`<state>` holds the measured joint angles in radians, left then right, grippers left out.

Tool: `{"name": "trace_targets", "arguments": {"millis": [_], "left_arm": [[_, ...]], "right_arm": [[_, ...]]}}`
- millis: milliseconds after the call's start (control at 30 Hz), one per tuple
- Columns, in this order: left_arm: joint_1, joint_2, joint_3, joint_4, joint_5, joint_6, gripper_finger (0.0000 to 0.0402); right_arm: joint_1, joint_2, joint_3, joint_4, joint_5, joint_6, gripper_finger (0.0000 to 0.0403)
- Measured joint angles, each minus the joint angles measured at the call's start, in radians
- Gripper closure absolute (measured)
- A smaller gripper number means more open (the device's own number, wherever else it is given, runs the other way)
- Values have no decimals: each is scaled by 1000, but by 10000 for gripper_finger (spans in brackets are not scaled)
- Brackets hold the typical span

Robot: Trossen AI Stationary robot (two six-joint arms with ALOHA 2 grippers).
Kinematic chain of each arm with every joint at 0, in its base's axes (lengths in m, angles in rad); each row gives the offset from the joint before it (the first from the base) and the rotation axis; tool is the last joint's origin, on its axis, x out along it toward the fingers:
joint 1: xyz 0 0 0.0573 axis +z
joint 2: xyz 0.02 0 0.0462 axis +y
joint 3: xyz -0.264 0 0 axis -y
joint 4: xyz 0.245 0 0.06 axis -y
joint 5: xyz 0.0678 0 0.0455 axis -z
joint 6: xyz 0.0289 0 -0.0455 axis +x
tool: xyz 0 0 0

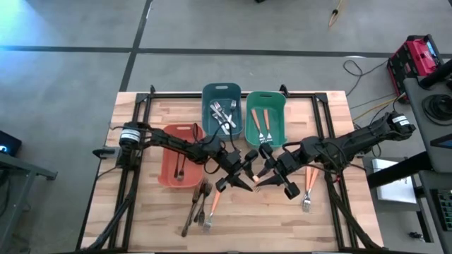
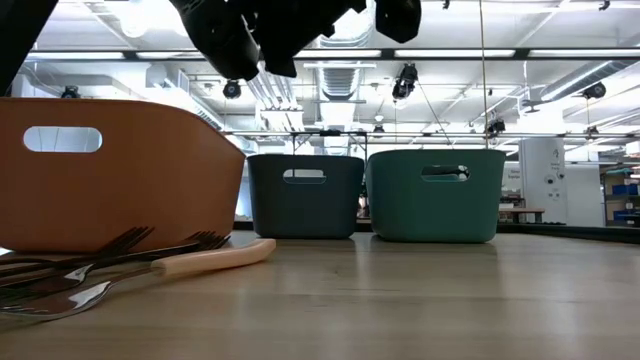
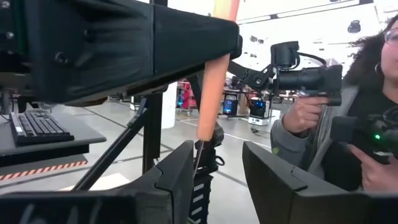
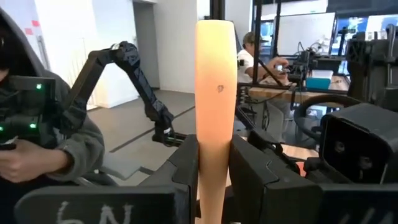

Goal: Sort silverware by color (type)
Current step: Put the orange fork into the green bin

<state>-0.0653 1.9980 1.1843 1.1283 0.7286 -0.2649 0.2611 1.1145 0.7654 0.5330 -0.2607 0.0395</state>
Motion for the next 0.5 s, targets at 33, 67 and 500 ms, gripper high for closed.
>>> {"name": "trace_targets", "arguments": {"millis": [33,67,500], "left_arm": [[-2,0,0,0,0,2,280],[-2,0,0,0,-1,2,280],[-4,0,0,-6,-61,2,300]], "right_arm": [[0,0,0,2,6,-3,348],[-1,0,0,3,16,-6,348],[-8,1,0,-5,81,-27,348]]}}
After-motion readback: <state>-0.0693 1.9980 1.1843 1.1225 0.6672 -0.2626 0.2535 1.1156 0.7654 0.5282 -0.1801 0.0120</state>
